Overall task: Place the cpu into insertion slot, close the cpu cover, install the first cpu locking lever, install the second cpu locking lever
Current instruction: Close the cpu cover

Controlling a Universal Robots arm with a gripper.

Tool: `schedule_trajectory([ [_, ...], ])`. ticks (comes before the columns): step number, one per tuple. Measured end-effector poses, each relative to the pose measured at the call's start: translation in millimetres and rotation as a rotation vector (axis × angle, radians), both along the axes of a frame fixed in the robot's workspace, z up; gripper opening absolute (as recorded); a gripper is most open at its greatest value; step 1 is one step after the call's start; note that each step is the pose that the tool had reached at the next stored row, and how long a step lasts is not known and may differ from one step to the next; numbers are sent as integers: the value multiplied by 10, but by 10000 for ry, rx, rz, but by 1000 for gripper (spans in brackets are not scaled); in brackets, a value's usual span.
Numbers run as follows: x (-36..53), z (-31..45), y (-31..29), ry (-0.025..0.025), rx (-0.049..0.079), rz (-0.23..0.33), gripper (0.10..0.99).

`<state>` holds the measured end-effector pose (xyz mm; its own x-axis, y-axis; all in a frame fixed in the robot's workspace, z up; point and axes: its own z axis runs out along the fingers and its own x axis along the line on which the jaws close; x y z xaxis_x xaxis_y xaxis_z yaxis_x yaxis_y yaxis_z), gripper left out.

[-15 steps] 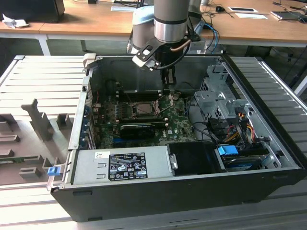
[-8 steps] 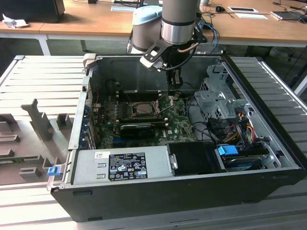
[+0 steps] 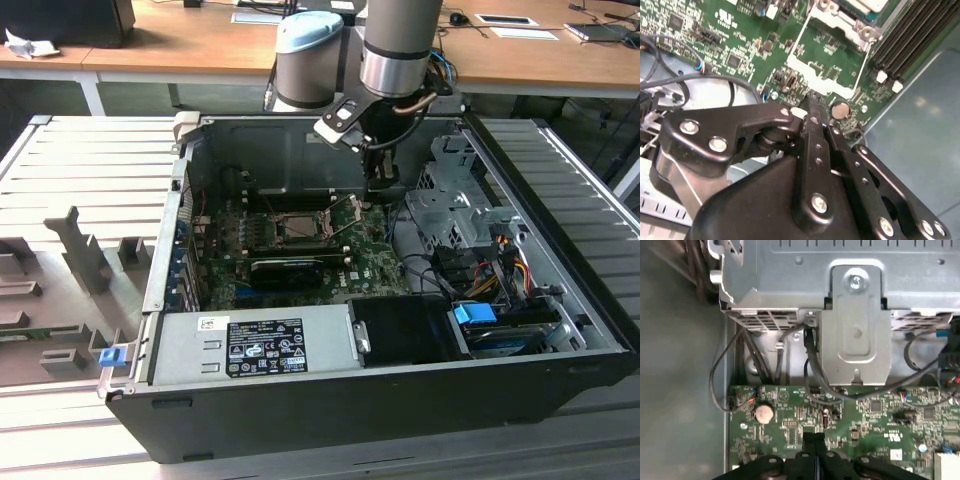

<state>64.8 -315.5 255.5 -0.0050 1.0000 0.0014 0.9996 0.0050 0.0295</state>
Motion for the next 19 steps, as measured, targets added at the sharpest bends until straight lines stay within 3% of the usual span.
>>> schedule_trajectory([
  [4, 11, -105, -1, 0, -1, 115, 106],
  [8, -66, -108, -1, 0, 0, 115, 106],
  [19, -160, -108, -1, 1, -1, 115, 106],
])
